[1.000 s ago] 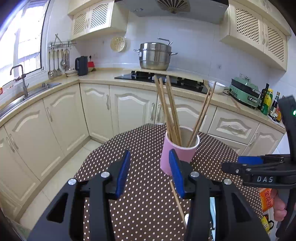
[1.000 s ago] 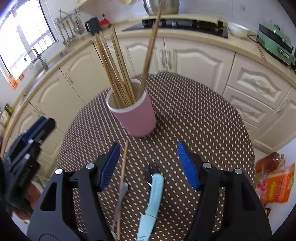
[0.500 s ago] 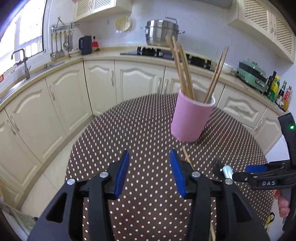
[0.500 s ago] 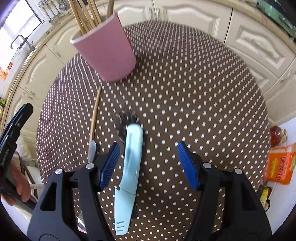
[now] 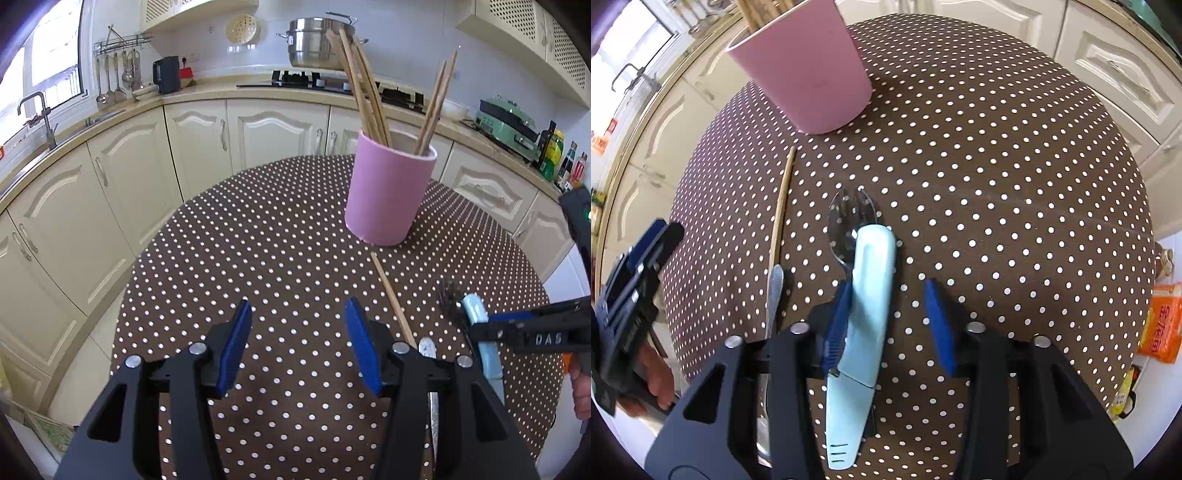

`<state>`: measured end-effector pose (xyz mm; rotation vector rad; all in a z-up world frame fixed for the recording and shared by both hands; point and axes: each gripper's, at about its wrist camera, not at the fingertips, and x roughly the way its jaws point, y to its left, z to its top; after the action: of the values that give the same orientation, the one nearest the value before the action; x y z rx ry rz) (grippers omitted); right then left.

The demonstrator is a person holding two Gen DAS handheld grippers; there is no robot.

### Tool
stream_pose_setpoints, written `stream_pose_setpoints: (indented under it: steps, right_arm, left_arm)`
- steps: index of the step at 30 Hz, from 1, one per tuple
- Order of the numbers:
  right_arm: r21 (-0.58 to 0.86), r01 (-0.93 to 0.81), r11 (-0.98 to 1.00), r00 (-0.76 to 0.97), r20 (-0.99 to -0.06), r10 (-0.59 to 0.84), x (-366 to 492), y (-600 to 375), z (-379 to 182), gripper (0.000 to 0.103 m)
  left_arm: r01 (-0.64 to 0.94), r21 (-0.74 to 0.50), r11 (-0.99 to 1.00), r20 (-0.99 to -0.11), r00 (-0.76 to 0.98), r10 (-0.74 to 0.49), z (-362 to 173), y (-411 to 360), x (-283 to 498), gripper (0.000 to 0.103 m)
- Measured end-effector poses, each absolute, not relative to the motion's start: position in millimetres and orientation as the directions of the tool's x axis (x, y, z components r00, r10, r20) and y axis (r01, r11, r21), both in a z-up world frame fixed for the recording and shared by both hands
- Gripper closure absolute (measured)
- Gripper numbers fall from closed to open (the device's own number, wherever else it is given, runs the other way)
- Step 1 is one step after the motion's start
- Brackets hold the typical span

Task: Organize utensils
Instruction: 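Close the right tool on the light-blue knife handle while the left tool grasps a chopstick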

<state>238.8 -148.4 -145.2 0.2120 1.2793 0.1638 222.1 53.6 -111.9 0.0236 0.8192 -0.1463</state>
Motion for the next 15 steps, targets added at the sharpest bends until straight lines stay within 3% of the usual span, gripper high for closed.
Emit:
stream_pose_setpoints:
  steps: [3,15]
  right_arm:
    - [0.292,0.002,0.956,0.286,-0.917,0.279,245,-148,-147,0.081]
    - [0.306,0.039,0.951,0.293,-0.914,0.282,254,-201,-152,0.082]
  left_arm:
    - [0.146,-0.037,0.989,-0.746,0.654,-0.125,-119,47,224,0.051]
    - [0.193,-0.063,0.979,-0.772,0.613,-0.17,-126,22,237,0.051]
